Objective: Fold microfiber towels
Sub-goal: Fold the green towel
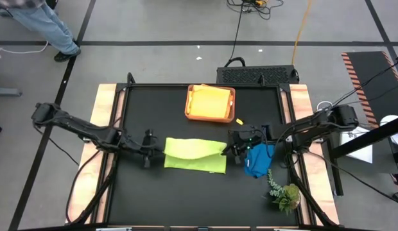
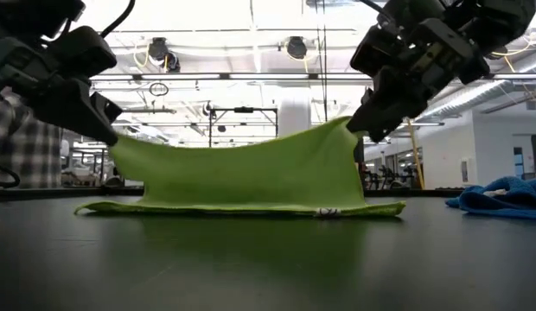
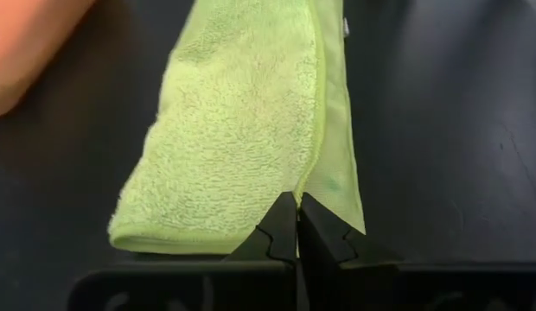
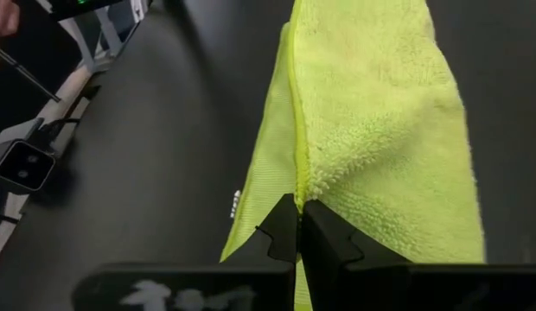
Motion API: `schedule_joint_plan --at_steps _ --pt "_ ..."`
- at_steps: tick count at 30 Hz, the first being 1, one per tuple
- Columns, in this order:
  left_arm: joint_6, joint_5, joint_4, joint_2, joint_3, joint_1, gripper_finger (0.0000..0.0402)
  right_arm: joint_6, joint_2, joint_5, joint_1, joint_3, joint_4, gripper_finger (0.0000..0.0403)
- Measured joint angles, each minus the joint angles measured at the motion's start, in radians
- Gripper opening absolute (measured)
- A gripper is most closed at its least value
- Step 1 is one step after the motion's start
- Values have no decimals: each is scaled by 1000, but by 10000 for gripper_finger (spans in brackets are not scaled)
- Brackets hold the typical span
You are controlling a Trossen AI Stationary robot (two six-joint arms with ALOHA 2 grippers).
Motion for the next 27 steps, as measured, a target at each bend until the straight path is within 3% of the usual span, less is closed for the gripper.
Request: schedule_joint_plan --at_steps 8,18,27 --pt "-26 -20 164 164 0 -78 6 42 78 1 55 -19 65 0" --pt "-75 -21 291 360 0 -95 20 48 65 -2 94 -19 29 1" --pt "-103 52 295 368 0 -95 41 81 64 -132 100 -19 28 64"
